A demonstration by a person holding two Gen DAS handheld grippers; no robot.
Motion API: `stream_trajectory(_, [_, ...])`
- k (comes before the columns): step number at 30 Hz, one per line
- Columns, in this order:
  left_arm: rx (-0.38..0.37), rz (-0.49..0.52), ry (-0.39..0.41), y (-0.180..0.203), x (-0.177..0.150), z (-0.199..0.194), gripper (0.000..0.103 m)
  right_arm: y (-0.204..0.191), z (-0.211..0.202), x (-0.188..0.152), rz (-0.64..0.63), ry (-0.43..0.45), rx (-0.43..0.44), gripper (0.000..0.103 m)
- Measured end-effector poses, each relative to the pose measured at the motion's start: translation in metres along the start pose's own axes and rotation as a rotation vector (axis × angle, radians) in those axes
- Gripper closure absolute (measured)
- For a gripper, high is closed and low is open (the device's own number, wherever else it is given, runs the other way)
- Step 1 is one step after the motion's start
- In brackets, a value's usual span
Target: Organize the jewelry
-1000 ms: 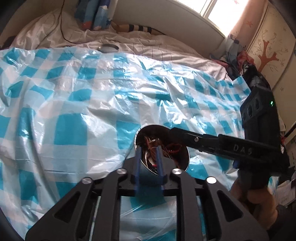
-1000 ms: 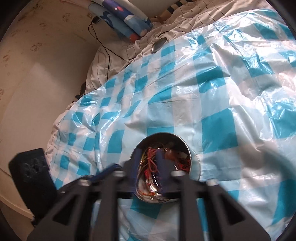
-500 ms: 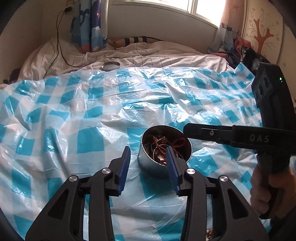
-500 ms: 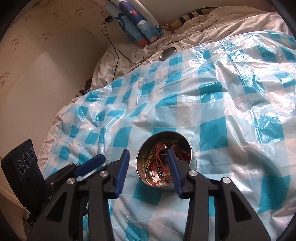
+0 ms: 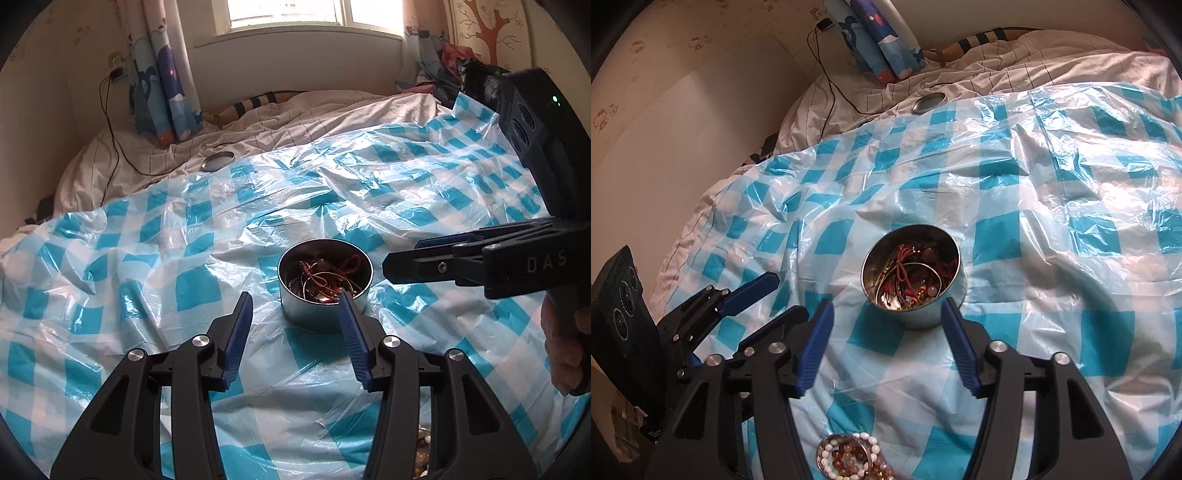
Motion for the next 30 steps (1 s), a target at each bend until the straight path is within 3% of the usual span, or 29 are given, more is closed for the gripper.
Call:
stream_trajectory(7, [0.039,0.085,0.054,0.015,-0.01,-0.024,0.054,-0.018,-0.014,-0.019,-0.034,0.003,-0.002,0.039])
stream_trajectory(12, [0.018,0.122,0.081,0.024,-0.017,-0.037,0.053,-0.024,-0.025,-0.036,-0.046,0.001,-0.011,0.035])
stream_trajectory(27, [0.089,0.273,0.043,0.034,-0.054,-0.033,0.052,0.009,-0.041,-0.078,0.043,-0.036,-0.063,0.031])
stream_trajectory(30, [0.012,0.268,0.007,0.038,-0.059,-0.028,0.052,0.007,-0.04,-0.079,0.032,-0.045,-0.071,0.031])
Point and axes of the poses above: each gripper's, at about its wrist camera, not at the fingertips, and z roughly the way its jaws point, y to its right, x to its top, the point moved 6 cm from there along z, roughly the way its jaws point, and after that the axes turned 6 degrees about -y, right-handed, at the moved point
